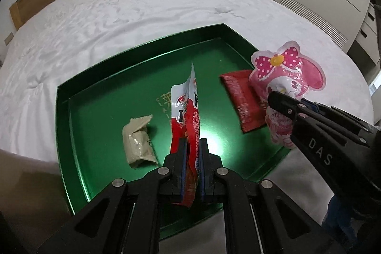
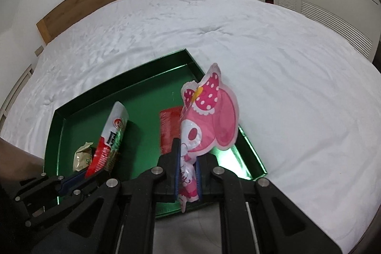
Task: Organize snacks
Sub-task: 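Lift and carry both bags over the green tray with both tools, then lower both bags into the green tray and open both tools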
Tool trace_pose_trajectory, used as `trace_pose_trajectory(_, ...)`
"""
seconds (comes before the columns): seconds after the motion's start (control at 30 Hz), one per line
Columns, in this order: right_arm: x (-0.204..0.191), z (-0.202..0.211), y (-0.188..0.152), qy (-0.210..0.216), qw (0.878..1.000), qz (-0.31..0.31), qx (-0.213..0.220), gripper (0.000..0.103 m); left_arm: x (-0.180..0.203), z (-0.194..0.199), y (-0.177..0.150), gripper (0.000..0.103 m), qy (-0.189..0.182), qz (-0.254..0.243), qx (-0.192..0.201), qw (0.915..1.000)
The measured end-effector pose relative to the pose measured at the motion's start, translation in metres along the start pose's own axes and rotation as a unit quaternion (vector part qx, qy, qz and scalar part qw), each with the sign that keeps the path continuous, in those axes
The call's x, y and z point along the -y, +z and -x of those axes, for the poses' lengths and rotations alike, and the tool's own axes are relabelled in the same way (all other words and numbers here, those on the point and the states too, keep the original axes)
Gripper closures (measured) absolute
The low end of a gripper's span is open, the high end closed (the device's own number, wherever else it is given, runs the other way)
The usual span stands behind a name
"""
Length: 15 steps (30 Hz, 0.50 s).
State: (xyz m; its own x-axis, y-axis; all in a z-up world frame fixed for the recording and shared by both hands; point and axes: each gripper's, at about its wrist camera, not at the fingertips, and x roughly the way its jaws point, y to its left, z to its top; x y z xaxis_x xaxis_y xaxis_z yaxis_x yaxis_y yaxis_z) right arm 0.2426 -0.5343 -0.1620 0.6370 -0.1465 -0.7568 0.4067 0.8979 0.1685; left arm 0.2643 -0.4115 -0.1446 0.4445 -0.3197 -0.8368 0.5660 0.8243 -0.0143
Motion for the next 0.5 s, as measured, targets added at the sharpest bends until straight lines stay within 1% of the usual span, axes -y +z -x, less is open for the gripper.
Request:
trace_pose_trajectory(0.1, 0.002, -0.005, -0.001, 0.014, 1.000, -0.011, -0.005, 0.013, -0.003, -0.001, -0.001, 0.096, 0.007, 0.002, 0.002, 1.0000)
trace_pose_trajectory(0.23, -0.001, -0.013, -0.007, 0.047, 0.998, -0.028, -0.017, 0.013, -0.012, -0.001, -0.002, 0.096, 0.017, 0.015, 0.003, 0.9997)
trace_pose_trajectory(0.33, -0.009, -0.012, -0.011, 0.064, 0.997, -0.028, -0.017, 0.013, -0.017, 0.000, -0.004, 0.096, 0.030, 0.018, 0.004, 0.9994)
trace_pose_trajectory(0.4, -0.020, -0.011, -0.013, 0.070, 0.997, -0.016, -0.016, 0.013, -0.019, 0.000, -0.006, 0.096, 0.035, 0.018, 0.004, 0.9992)
trace_pose_trajectory(0.5, -0.032, -0.010, -0.016, 0.084, 0.996, -0.006, -0.020, 0.013, -0.021, -0.001, -0.009, 0.093, 0.042, 0.021, -0.001, 0.9989)
